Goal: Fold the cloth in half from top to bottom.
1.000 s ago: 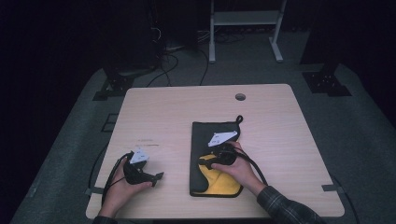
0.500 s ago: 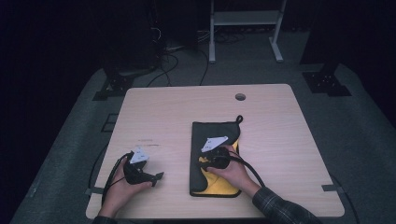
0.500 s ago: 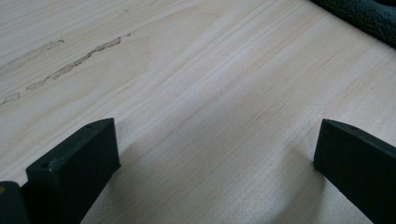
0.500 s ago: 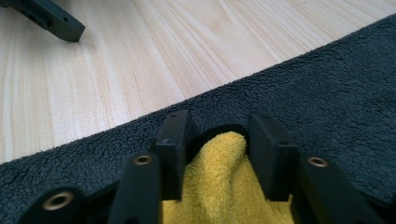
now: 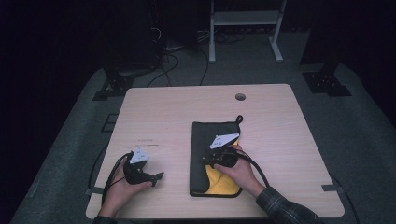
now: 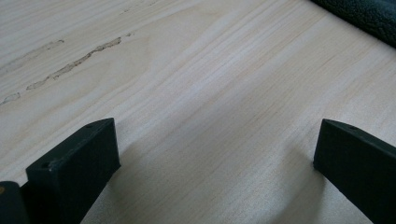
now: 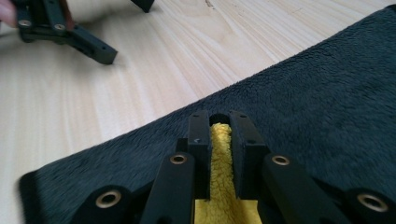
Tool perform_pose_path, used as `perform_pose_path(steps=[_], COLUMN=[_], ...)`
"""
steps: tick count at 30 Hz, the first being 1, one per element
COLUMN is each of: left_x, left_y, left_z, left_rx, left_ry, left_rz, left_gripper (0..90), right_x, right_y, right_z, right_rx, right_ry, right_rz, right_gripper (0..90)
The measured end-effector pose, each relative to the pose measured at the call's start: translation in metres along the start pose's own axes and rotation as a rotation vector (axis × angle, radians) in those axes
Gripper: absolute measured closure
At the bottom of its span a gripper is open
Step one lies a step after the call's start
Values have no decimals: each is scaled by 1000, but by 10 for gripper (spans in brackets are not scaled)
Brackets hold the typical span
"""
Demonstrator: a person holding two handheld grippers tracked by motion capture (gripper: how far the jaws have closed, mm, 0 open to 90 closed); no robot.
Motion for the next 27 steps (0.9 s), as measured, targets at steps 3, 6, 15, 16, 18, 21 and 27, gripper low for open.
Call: perform_pose_path(steps=[3,6,15,16,18,21,27], left_x=[0,0,0,0,0,0,0], left_y=[0,0,0,0,0,0,0], left_z=[0,0,0,0,0,0,0], left_rx=[0,-2,0,0,0,-1,-4], left_ry=[-1,2,3,3,3,3,3], left_rz=[0,1,1,1,1,1,1], left_gripper=[0,0,0,0,0,0,0], right_x=[13,25,55,58,64,73,85], right_y=[3,5,5,6,7,10,14], right_z=[1,3,17,19,23,30,46], right_rx=[-8,-13,-30,-33,-35,-23,-31], right_ry=[-6,-19,-20,-20,-16,-4,25], right_rz=[-4,2,19,16,18,21,28], right_gripper=[790,790,787,786,783,778,767])
Point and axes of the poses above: each handheld gripper's, and its own axes: x roughly backward along the jaws, z roughly out of its underside, y roughly to its left, the point moved 9 cm from there along -x, roughly forward along the jaws, and after that the axes turned 8 degrees about -y, right-handed, at the moved point
